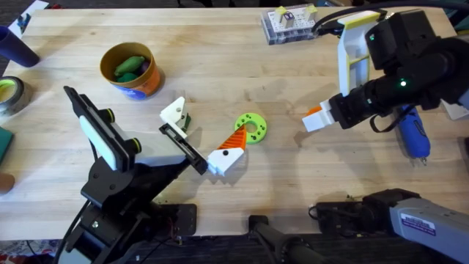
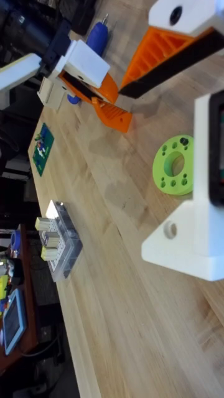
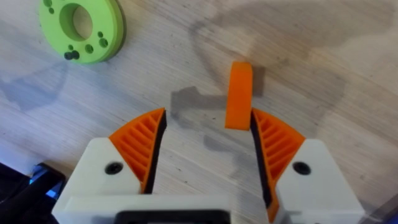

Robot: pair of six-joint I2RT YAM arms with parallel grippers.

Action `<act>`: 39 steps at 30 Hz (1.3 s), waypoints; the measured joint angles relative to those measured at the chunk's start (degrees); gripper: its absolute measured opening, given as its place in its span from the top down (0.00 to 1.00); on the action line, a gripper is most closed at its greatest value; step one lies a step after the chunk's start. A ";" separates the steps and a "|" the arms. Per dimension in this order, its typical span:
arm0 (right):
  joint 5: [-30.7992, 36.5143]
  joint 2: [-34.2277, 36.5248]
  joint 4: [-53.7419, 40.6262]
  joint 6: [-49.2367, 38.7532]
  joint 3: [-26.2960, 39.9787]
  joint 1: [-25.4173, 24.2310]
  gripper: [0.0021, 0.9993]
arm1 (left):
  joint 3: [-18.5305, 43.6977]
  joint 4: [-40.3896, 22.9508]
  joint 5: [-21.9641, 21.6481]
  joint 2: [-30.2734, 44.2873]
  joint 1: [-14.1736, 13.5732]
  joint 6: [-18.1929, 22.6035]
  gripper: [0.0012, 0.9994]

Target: Pick up the gripper from the table and insert it into the empty holder that is missing its gripper. Then pick up a screw, insert it into the mounting hole, and use the screwdriver to tighten it. Finally, clean up the table by picking up the vegetable and placing it into the bucket.

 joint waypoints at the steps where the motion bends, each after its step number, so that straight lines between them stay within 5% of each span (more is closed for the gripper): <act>1: -0.02 0.25 -0.07 -0.05 0.00 0.01 0.19 | 0.07 0.09 0.00 0.15 0.00 0.00 0.01; 14: 4.66 0.29 -0.23 0.00 -0.02 -0.06 0.19 | 0.08 0.09 -0.01 0.16 0.00 0.01 0.01; 31: 1.32 5.68 2.86 -0.98 -0.07 -0.06 0.19 | 0.08 0.09 -0.01 0.16 0.00 0.01 0.01; 39: 2.63 5.78 2.81 -1.83 -0.07 -0.06 0.78 | 0.08 0.09 -0.01 0.16 0.00 0.01 0.01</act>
